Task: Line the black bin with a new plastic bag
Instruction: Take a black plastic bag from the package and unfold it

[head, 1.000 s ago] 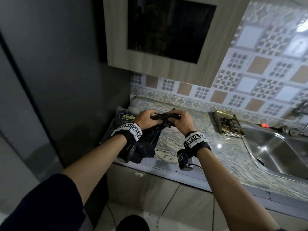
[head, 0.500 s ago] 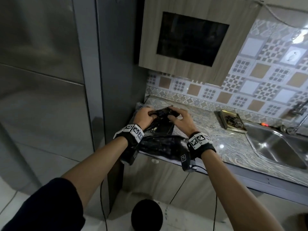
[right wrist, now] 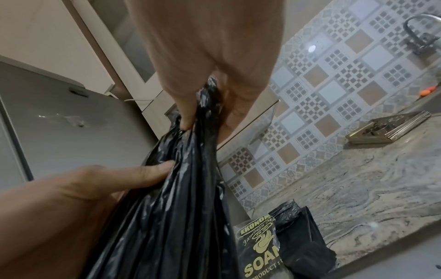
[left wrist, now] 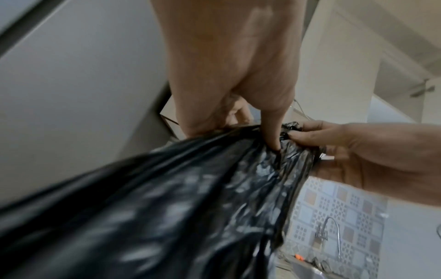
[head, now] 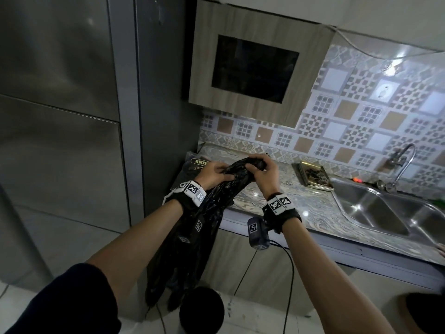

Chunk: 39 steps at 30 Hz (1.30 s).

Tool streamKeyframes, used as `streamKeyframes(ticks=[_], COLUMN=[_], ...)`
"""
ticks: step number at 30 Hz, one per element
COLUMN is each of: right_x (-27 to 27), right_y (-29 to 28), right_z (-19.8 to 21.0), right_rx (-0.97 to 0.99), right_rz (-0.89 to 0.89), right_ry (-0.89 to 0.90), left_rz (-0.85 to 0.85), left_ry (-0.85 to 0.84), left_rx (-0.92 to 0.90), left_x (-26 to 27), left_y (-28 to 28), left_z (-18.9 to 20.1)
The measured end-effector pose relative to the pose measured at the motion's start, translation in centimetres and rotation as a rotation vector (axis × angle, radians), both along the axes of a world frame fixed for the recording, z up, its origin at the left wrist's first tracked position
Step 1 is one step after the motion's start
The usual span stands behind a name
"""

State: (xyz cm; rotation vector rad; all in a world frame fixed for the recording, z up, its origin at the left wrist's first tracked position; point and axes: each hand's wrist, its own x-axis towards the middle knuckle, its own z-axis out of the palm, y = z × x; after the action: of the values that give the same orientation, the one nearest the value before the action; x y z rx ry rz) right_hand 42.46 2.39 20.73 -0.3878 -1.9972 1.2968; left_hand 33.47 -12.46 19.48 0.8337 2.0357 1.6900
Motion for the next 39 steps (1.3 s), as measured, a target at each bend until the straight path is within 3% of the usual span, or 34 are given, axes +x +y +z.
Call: streamKeyframes(ticks=[3, 10, 18, 22, 24, 28, 31, 36, 39], right_x=[1.5, 5.1, 7.0, 7.1, 6.8, 6.0, 5.8, 6.8, 6.9], right_y=[1.6, 2.6, 3.9, 5.3, 5.9, 7.0, 7.4, 5.6, 4.5], right_z=[0.8, 1.8, -2.1, -2.7, -2.9, -3.5, -4.0, -6.2, -9.9], right_rx=[0.024, 0.048, -0.002, -0.049, -0.064, -0.053, -0.07, -0.166, -0.223], right_rz=[-0.048, 0.154, 0.281, 0.208, 0.152, 0.105, 0.114, 0.363, 0.477], right_ry=[-0.004, -0.037, -0.129, -0.128, -0.122, -0.148, -0.156, -0.308, -0.428], left_rz=[0.032, 0.15, 0.243, 0.243, 0.277, 0.166, 0.082, 0.193, 0.269], left_ry=[0.041, 0.073, 0.006, -0.056, 0.017, 0.224, 0.209, 0.064, 0.05], left_rx=[-0.025, 0.083, 0.106, 0.099, 0.028, -0.015, -0.071, 0.001, -0.016], left_x=[2.0, 4.8, 6.7, 7.6, 8.3, 9.4, 9.8, 9.1, 7.9], left_y=[1.2, 3.8, 6.2, 6.7, 6.6, 6.1, 5.8, 5.2, 4.7], left_z=[0.0, 0.9, 1.0, 0.2, -0.4, -3.0, -5.0, -7.5, -9.7])
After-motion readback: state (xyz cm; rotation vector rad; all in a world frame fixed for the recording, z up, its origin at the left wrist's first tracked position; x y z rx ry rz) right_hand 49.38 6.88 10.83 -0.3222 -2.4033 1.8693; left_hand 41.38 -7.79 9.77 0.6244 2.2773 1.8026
